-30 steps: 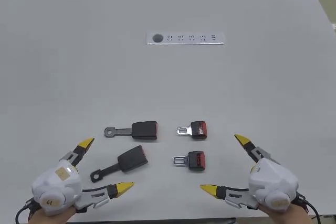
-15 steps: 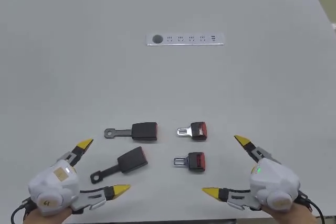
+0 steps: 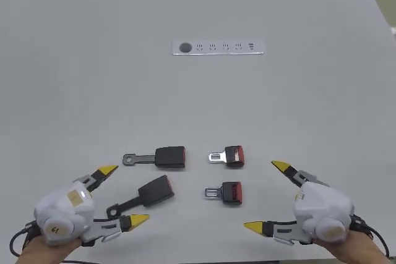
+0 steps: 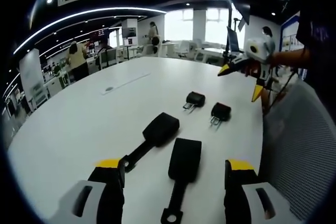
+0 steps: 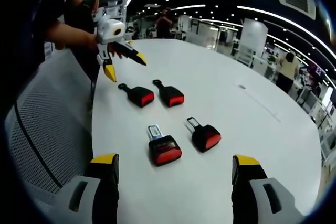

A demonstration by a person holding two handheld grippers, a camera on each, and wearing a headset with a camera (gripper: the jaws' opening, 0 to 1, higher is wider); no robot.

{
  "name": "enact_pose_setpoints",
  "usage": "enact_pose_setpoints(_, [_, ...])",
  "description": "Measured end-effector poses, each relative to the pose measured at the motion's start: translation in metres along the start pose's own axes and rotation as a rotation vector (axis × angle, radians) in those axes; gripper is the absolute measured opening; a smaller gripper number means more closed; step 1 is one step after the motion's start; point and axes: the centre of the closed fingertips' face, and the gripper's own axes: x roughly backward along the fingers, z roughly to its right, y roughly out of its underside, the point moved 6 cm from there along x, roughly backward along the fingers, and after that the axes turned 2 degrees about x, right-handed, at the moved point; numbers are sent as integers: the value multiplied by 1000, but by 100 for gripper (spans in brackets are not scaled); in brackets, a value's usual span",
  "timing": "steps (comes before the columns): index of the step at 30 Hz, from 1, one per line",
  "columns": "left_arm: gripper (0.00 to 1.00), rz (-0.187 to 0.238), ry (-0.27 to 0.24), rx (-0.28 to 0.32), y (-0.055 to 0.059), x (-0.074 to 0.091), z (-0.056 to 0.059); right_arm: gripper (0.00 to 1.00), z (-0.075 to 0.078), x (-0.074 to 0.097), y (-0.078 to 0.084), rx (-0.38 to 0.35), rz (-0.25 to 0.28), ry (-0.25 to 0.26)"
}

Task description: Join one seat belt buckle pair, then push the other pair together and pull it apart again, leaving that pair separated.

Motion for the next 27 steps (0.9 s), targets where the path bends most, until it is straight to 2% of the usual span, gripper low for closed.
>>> enact_pose_setpoints(8, [68,-85,77,-40,1,-12,2,78,5,-4,-2,30,-22,-46])
enact_pose_setpoints(12, [62,-166,118,-59,5,-17,2,74,5,-8,-2,40,-46,-87])
enact_pose_setpoints(17, [59,-216,139,-72,4,-24,1,69,5,-14,-2,57,-73,-128])
enact_pose_setpoints(27, [49,-312,180,-121,5,-39,-6,56,5,-26,-1,89,-111,-193])
